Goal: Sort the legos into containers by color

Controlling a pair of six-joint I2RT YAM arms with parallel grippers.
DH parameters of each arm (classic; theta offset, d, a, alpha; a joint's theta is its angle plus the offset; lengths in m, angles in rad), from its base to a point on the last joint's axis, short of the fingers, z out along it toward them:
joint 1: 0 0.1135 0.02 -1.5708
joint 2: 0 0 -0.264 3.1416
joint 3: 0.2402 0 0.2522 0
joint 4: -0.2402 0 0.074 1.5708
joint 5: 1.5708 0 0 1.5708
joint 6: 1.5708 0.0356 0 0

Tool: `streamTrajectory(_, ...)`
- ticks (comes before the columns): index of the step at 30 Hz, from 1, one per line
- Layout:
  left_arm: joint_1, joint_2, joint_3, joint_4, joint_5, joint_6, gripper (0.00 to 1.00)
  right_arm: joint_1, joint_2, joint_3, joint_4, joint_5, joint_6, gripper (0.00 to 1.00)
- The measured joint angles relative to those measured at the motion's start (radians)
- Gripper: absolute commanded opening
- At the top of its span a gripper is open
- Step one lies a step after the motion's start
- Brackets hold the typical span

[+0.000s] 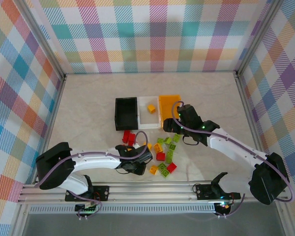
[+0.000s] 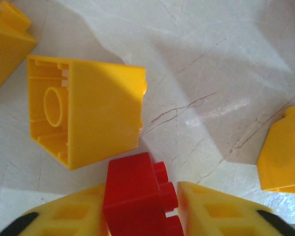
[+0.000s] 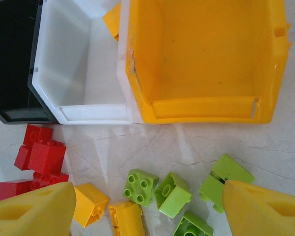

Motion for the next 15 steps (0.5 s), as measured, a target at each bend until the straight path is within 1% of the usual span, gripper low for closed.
streamTrajectory(5,0.0,-0.007,0.002,-0.002,-0.002,0.009,0.18,0.0,-0.003,-0.011,0.0,0.006,0.001,0.78)
streamTrajectory(8,0.0,-0.036,0.002,-0.013,-0.01,0.011,0.15,0.0,-0.005,-0.012,0.0,0.009,0.005,0.78)
streamTrajectory(11,0.002,-0.105,0.023,-0.056,-0.045,0.012,0.13,0.0,-0.016,-0.015,0.0,0.012,0.015,0.78)
streamTrajectory(13,0.025,-0.166,0.051,-0.092,-0.063,0.016,0.09,0.0,-0.027,-0.021,-0.001,0.015,0.021,0.78)
streamTrajectory(14,0.051,-0.198,0.073,-0.11,-0.069,0.021,0.08,0.0,-0.033,-0.026,0.0,0.016,0.023,0.78)
streamTrajectory(15,0.095,-0.227,0.096,-0.122,-0.075,0.031,0.08,0.0,-0.038,-0.032,-0.001,0.017,0.027,0.78)
